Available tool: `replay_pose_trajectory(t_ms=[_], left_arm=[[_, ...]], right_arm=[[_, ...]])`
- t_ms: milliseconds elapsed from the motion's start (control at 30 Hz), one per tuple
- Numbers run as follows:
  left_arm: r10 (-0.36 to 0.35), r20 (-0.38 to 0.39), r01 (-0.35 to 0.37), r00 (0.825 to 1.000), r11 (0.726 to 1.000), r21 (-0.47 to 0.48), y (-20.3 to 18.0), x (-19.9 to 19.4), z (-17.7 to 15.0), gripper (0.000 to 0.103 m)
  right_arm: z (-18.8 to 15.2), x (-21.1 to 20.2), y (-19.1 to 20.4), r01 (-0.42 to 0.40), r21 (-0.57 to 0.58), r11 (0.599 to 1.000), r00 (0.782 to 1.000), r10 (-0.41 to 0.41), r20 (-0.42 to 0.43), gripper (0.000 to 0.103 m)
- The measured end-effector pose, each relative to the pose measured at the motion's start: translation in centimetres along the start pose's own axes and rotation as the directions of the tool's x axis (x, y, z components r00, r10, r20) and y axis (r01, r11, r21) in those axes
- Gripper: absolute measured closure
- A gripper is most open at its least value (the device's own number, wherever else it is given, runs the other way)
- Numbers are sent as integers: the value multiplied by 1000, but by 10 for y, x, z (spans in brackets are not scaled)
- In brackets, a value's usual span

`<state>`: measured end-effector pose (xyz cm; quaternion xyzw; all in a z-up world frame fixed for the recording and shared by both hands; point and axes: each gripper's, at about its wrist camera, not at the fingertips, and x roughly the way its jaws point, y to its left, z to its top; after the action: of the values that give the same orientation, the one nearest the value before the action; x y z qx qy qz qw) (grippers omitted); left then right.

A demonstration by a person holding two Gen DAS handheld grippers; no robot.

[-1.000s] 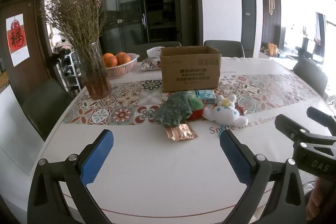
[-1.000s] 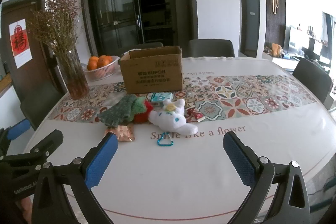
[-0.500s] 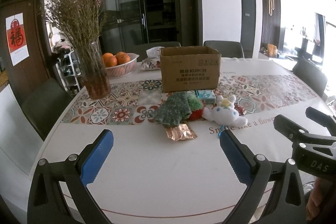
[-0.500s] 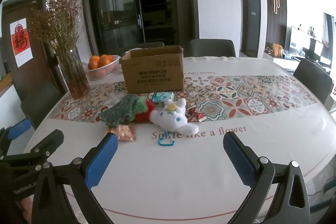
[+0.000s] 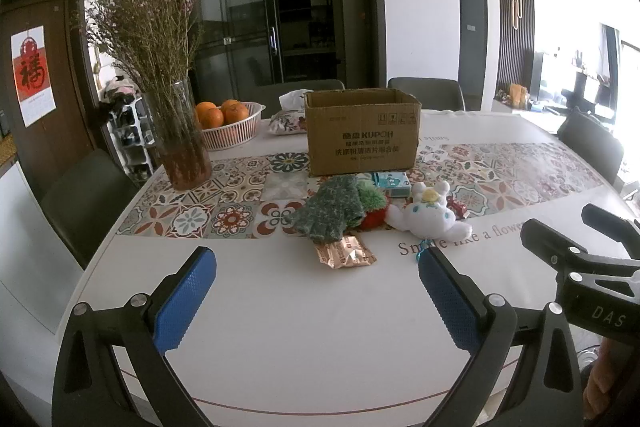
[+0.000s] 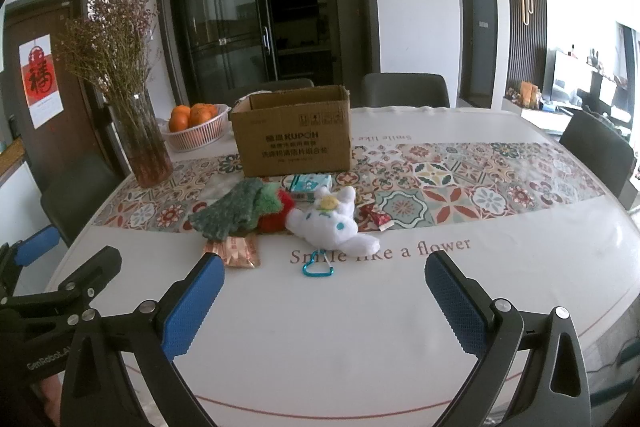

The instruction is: Organize soft objects

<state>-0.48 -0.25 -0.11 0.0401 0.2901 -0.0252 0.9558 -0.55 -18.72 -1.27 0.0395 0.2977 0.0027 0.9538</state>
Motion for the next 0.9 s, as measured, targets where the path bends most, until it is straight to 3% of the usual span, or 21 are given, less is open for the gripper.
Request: replay_pose_trajectory(t_ms=[900], left_arm=[[1,0,-1,1000,1000,0,-1,-1,0,0]], right_arm=[[-2,2,2,-3,1,1000,1000,3,-10,1]])
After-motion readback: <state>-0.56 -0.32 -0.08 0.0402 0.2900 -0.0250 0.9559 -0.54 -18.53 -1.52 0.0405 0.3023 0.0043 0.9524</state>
